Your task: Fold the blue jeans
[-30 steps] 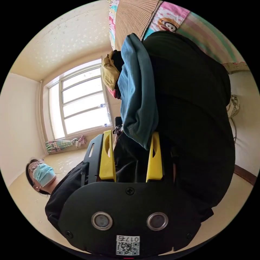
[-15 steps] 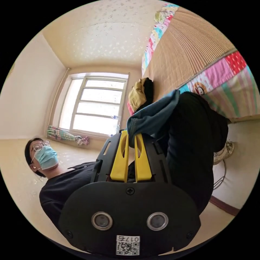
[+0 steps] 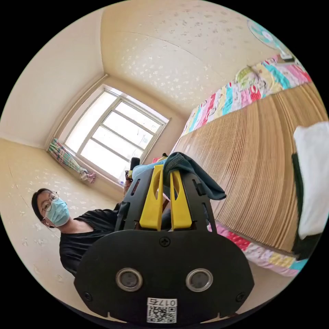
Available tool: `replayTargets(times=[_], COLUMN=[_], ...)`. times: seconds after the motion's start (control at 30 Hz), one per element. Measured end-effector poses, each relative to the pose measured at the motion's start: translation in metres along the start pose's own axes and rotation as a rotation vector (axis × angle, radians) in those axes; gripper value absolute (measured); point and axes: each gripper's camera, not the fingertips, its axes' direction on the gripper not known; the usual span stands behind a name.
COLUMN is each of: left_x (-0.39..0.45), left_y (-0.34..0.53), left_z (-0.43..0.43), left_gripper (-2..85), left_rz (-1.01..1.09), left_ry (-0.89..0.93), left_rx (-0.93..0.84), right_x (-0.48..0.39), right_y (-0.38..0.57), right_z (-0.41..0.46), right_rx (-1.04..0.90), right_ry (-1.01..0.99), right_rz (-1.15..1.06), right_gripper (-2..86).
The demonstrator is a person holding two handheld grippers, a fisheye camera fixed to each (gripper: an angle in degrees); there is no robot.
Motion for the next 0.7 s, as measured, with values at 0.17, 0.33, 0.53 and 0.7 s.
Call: replayTargets(times=[0.17, 0.33, 0.53, 0.7], left_x=[-0.001, -0.089, -0.182, -0.205], left_y=[-0.103, -0.101, 0.066, 0.167], left_z=[0.130, 0.275, 0.405, 0.332], left_gripper=[5.7, 8.0, 8.6, 8.2], left_rz=[0.166, 0.045, 0.019, 0.090], left_ry=[0.011, -0.025, -0.114, -0.205], left_rx=[-0.007, -0.098, -0.483, -0.503], right_x=[-0.041, -0.023, 0.055, 0.088], right_y=[-0.046, -0.003, 0.173, 0.318], right_z=[-0.112, -0.191, -0.220, -0.162], right_rx=[0.212, 0.308, 0.369, 0.342], right_ry=[0.269, 0.595, 1.254, 0.983], right_rz=[-0.171, -0.039, 0.555, 0.670], right_gripper=[0.8, 1.1, 0.6, 0.4])
